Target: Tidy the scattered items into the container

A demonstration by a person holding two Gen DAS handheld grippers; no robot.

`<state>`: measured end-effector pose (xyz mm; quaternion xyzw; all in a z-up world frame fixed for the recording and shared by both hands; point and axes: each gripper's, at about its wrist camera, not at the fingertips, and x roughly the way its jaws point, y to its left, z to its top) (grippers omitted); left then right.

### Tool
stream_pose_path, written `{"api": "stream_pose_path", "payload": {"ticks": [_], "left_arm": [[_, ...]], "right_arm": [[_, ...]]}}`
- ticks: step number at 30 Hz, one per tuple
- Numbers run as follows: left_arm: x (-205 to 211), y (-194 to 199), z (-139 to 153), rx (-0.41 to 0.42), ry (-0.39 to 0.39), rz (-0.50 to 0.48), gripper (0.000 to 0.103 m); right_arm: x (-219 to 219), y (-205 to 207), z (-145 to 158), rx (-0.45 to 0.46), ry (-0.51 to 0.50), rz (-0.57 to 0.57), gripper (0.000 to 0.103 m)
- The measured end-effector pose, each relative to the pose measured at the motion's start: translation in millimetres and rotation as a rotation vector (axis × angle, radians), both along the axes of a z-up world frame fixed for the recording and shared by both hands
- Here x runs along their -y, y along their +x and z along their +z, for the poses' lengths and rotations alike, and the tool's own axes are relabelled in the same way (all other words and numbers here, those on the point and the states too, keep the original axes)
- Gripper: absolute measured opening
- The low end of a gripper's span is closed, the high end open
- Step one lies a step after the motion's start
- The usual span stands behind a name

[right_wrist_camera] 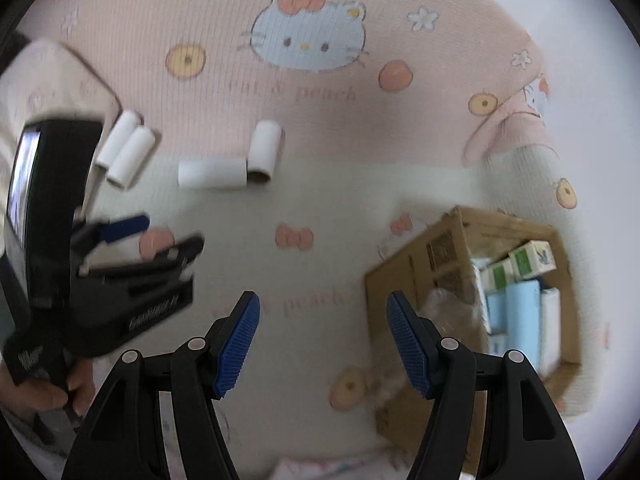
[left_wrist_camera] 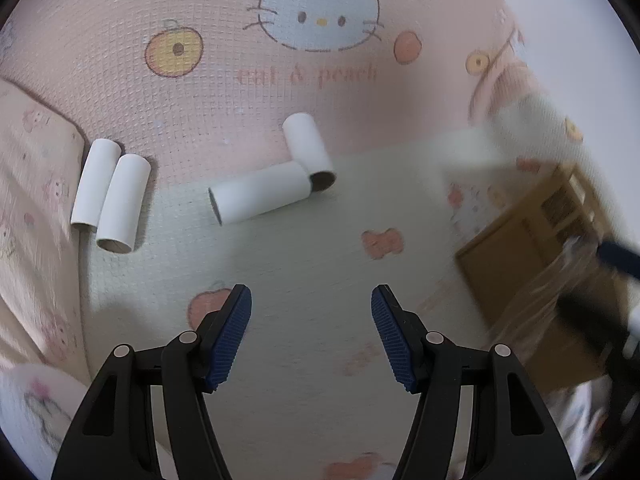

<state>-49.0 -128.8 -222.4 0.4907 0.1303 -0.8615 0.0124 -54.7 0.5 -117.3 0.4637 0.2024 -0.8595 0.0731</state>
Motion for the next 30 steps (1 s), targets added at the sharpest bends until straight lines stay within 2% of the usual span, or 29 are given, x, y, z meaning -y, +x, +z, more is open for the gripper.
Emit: {"api": "stream_pose_path", "payload": {"ticks": [3,5,8,11,16,20,22,30], "left_arm": [[8.9,-2.2,-10.0,0.019,0.047,0.006,0.067],[18.8,-9.9,-17.3,0.032,0.135,0.026,0.067],[32.9,-18.1,-25.5,0.04,0.197,0.08,0.066],[43.8,-21.2,-28.7,0.019,0.231,0.129,0.06],[51.2,-29.0,-33.3,0.034,0.284,0.119,0.06],[58.2,-40.7,-33.7,0.031,0.24,0.122,0.059],[66.1,-46.7,-33.7,0.012,0.228,0.149,0.049],[90.4,-54.3,-46.5,0.004,0.32,0.239,0.041]], "right_arm": [[-8.8,-4.9,-3.1,-0.041,-0.136,-0.012,0.064],[-17.0,-10.5,-8.3,-0.029,-0.246,-0.037,0.064],[-19.1,-20.3,-27.6,-0.014,-0.339,-0.045,0.064],[-13.5,-32.0,-51.5,0.022,-0.329,-0.051,0.064],[-1.0,-51.2,-80.0,0.046,-0.277,0.011,0.064],[-2.6,-72.5,-98.0,0.085,-0.308,-0.011,0.064],[-3.5,-81.2,-104.1,0.083,-0.33,-0.028,0.064],[18.9,-119.5,-115.0,0.135,-0.393,0.017,0.064]]}}
